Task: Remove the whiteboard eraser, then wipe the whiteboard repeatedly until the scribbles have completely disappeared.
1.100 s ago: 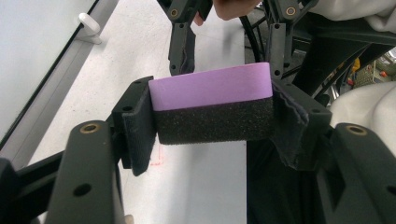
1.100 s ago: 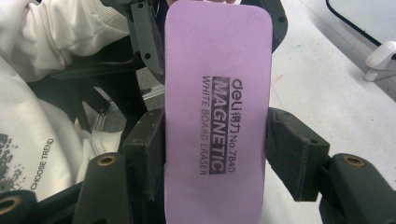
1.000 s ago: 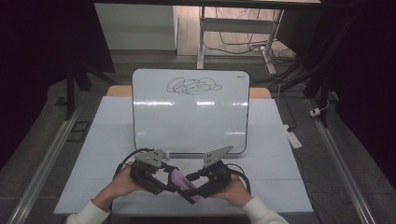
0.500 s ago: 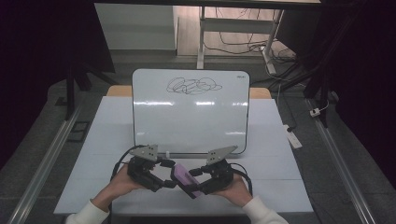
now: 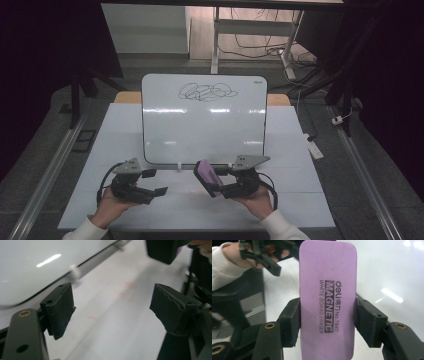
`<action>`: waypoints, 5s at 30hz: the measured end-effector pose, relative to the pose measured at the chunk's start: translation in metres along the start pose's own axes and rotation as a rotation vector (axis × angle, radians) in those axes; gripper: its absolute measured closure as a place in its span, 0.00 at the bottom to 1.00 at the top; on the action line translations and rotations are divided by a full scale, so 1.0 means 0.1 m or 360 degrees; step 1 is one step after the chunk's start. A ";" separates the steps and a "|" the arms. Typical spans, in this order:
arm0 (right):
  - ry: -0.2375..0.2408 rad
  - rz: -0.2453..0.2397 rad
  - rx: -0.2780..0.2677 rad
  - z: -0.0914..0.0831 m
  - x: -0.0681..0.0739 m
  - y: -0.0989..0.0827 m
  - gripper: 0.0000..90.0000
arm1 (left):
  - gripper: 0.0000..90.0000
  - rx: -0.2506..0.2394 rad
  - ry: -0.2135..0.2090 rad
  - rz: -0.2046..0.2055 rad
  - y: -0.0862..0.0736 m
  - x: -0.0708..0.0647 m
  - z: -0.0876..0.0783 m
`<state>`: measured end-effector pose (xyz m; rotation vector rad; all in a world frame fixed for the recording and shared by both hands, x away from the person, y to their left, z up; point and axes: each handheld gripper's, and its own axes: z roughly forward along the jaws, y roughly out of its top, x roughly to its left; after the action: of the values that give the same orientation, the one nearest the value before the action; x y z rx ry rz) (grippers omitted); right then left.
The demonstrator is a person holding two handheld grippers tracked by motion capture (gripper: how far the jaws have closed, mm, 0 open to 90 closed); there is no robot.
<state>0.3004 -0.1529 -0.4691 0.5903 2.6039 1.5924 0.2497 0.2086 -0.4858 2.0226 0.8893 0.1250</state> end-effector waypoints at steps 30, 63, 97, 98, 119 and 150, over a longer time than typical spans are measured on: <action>-0.0409 -0.0027 -0.0181 -0.26 -0.10 0.03 0.45 | 0.20 -0.0012 0.0285 -0.0185 -0.51 0.25 -0.28; -0.1205 -0.0034 -0.0228 -0.34 -0.96 1.23 0.45 | 0.20 0.0006 0.0223 -0.0168 -0.52 0.31 -0.24; -0.1190 -0.0062 -0.0045 0.27 -0.91 1.53 0.45 | 0.20 -0.0009 0.0214 -0.0171 -0.52 0.31 -0.25; -0.1197 -0.0089 -0.0027 0.31 -0.89 1.54 0.45 | 0.20 -0.0008 0.0213 -0.0172 -0.53 0.31 -0.25; -0.1351 0.0081 -0.0091 -0.14 -1.13 1.51 0.45 | 0.20 -0.0010 0.0214 -0.0184 -0.53 0.34 -0.26; -0.1207 -0.0030 -0.0051 0.36 -0.92 1.68 0.45 | 0.20 -0.0016 0.0217 -0.0178 -0.53 0.34 -0.27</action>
<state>0.4440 -0.0850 -0.3568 0.9347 1.9995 1.0924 0.2351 0.2674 -0.5184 1.9681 1.0833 0.2063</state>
